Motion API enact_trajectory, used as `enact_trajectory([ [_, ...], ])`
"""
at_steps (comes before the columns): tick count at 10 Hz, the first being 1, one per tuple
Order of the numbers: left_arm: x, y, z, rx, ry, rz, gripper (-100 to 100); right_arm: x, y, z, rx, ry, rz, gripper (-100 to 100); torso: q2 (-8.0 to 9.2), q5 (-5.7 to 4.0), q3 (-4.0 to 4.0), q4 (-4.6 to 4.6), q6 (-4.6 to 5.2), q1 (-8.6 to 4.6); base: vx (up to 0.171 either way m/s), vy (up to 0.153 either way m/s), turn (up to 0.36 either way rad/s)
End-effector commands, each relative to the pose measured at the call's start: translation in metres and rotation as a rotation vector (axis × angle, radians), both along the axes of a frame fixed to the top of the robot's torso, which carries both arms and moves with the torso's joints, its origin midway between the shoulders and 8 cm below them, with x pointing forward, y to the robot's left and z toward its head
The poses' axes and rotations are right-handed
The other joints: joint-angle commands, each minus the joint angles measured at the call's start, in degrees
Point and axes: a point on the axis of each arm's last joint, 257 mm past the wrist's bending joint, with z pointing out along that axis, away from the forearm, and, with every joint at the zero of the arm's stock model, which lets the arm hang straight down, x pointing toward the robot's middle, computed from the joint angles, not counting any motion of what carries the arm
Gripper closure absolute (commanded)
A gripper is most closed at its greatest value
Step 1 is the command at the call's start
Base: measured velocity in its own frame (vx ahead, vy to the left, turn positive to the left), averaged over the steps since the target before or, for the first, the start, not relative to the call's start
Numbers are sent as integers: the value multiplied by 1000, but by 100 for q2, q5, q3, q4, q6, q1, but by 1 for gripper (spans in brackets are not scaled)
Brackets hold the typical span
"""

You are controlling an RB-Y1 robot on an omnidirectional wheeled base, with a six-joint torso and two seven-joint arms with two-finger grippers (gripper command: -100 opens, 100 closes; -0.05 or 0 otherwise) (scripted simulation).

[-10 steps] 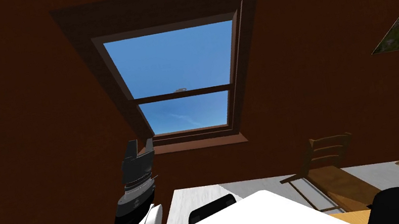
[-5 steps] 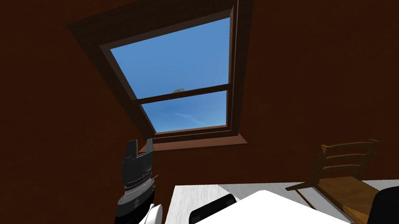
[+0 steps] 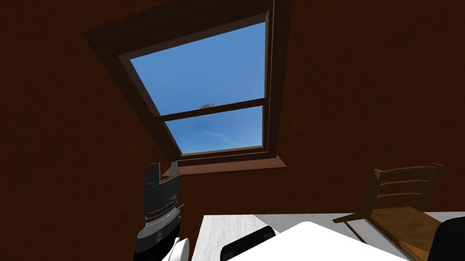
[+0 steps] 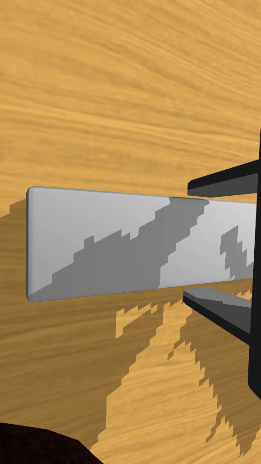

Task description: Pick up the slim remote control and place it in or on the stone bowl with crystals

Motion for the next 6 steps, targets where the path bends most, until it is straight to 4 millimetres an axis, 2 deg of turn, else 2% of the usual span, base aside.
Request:
enact_trajectory([
  [1, 0, 0, 0, 0, 0, 0, 0, 0, 0, 0, 0, 0, 0, 100, 0, 0, 0, 0, 0, 0, 0, 0, 0],
  [3, 0, 0, 0, 0, 0, 0, 0, 0, 0, 0, 0, 0, 0, 100, 0, 0, 0, 0, 0, -1, 0, 0, 0],
  [4, 0, 0, 0, 0, 0, 0, 0, 0, 0, 0, 0, 0, 0, 0, 0, 0, 0, 0, 0, 0, 0, 0, 0],
  [5, 0, 0, 0, 0, 0, 0, 0, -2, -8, 10, 0, 1, 4, 100, 0, 0, 0, 0, 0, 0, 11, 31, -45],
  [6, 0, 0, 0, 0, 0, 0, 0, -2, -9, 13, 1, 1, 5, 100, -2, 3, -2, -2, 4, 11, 25, 42, -49],
])
